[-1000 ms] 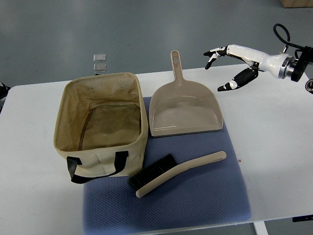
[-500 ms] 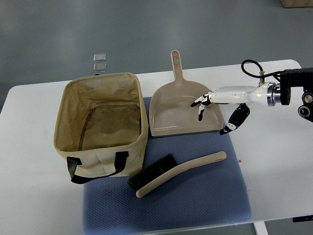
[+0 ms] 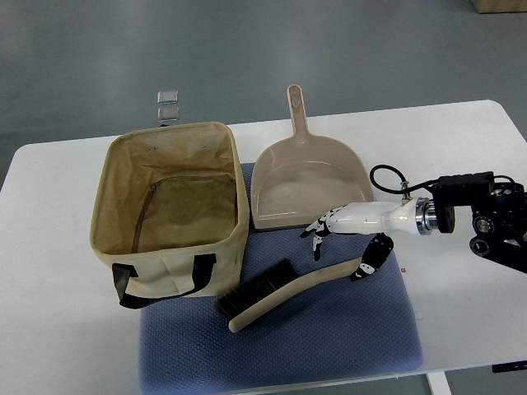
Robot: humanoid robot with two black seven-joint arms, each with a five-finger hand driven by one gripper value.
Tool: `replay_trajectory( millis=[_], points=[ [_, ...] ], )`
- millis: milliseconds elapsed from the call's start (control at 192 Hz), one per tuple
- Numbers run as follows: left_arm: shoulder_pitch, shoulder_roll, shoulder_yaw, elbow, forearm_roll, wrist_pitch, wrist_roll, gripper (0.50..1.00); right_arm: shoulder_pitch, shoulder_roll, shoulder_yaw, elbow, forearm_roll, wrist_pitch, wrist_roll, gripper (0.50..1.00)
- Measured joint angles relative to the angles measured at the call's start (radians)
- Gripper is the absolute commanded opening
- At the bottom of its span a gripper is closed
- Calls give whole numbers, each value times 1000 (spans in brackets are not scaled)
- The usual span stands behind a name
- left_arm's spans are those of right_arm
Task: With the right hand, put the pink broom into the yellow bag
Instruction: 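Lower the right hand beside the dustpan toward the brush handle, then close the right hand around the beige brush handle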
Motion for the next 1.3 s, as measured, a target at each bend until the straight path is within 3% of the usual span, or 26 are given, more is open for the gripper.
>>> replay_trajectory(
  millis=[474,839,984,1125,1302],
  points=[
    [0,0,0,0,0,0,0,1000,-37,14,0,-7,-47,-51,-39,911],
    [0,0,0,0,0,0,0,1000,-49,15,0,-7,-88,-76,-39,805],
    [0,0,0,0,0,0,0,1000,-52,17,-2,-7,-118,-90,-38,793],
    [0,0,0,0,0,0,0,1000,-56,17,-2,-7,-123,-91,-37,717],
    [0,0,0,0,0,0,0,1000,-61,19,-2,-7,-133,-90,-33,564]
  ],
)
